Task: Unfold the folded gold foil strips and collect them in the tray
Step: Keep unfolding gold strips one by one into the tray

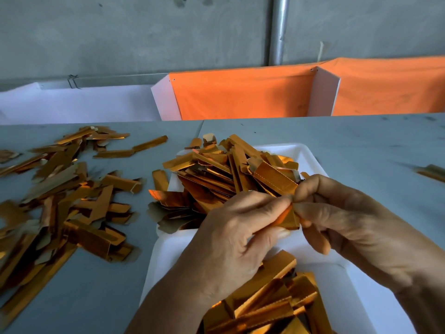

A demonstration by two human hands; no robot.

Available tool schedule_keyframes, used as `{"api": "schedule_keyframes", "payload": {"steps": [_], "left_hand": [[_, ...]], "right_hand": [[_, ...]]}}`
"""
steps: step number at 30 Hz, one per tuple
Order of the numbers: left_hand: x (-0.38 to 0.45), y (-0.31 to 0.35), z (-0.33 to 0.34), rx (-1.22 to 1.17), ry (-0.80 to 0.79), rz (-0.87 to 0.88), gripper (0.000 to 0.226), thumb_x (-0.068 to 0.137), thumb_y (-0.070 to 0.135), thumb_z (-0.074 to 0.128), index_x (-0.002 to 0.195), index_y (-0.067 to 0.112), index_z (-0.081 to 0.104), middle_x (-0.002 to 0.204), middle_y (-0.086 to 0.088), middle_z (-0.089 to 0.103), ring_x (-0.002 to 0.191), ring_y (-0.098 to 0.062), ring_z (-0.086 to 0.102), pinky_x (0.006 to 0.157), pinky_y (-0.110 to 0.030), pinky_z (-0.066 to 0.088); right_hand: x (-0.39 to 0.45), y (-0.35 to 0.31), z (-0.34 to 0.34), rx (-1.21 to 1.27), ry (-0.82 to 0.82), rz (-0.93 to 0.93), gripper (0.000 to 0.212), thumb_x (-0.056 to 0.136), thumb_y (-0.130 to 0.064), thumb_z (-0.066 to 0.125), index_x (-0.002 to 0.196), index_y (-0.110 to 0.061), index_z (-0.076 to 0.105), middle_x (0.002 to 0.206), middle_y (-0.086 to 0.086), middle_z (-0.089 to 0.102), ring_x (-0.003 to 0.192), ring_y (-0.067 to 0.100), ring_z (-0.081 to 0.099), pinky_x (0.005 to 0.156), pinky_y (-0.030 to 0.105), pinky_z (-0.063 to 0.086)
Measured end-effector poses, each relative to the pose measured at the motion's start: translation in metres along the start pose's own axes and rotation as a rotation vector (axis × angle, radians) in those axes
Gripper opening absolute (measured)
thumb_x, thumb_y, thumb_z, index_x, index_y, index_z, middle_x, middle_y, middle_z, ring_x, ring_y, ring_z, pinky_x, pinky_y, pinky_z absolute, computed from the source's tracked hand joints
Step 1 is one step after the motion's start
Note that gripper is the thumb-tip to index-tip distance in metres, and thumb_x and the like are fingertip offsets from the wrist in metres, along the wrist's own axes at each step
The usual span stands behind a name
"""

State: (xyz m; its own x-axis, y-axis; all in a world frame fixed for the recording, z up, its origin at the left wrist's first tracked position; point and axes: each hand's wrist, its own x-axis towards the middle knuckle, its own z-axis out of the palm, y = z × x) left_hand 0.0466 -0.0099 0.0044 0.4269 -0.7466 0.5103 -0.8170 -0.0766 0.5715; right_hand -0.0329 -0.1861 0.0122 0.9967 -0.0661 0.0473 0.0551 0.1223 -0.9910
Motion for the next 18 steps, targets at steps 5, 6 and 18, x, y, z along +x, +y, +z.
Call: {"api": "schedule_keyframes", "payload": {"steps": [5,6,18], "left_hand": [[-0.0005,0.0022,-0.0019,-0.218,0.018,-0.04,0.043,0.092,0.028,0.052,0.133,0.018,0.05,0.118,0.006,0.06,0.11,-0.008,0.058,0.083,-0.028,0.053],[-0.0009,0.0028,-0.0019,-0.234,0.018,-0.038,0.043,0.092,0.027,0.052,0.133,0.019,0.048,0.118,0.007,0.061,0.109,-0.008,0.059,0.082,-0.029,0.054],[-0.0006,0.0009,-0.0022,-0.212,0.004,-0.015,0.039,0.092,0.026,0.055,0.131,0.02,0.051,0.115,0.009,0.059,0.11,-0.005,0.057,0.086,-0.021,0.051]], "right_hand": [[0.0027,0.0054,0.0002,0.289,-0.095,0.018,0.023,0.071,-0.021,0.081,0.078,-0.011,0.062,0.06,0.002,0.048,0.037,0.007,0.041,0.041,0.018,0.037],[0.0032,0.0062,0.0003,0.347,-0.113,0.033,0.026,0.068,-0.021,0.084,0.079,-0.012,0.063,0.059,0.001,0.048,0.035,0.006,0.041,0.04,0.017,0.037],[0.006,0.0086,0.0034,0.426,-0.101,0.143,0.038,0.055,-0.021,0.091,0.083,-0.008,0.068,0.056,0.001,0.047,0.037,0.008,0.044,0.041,0.019,0.041]]}}
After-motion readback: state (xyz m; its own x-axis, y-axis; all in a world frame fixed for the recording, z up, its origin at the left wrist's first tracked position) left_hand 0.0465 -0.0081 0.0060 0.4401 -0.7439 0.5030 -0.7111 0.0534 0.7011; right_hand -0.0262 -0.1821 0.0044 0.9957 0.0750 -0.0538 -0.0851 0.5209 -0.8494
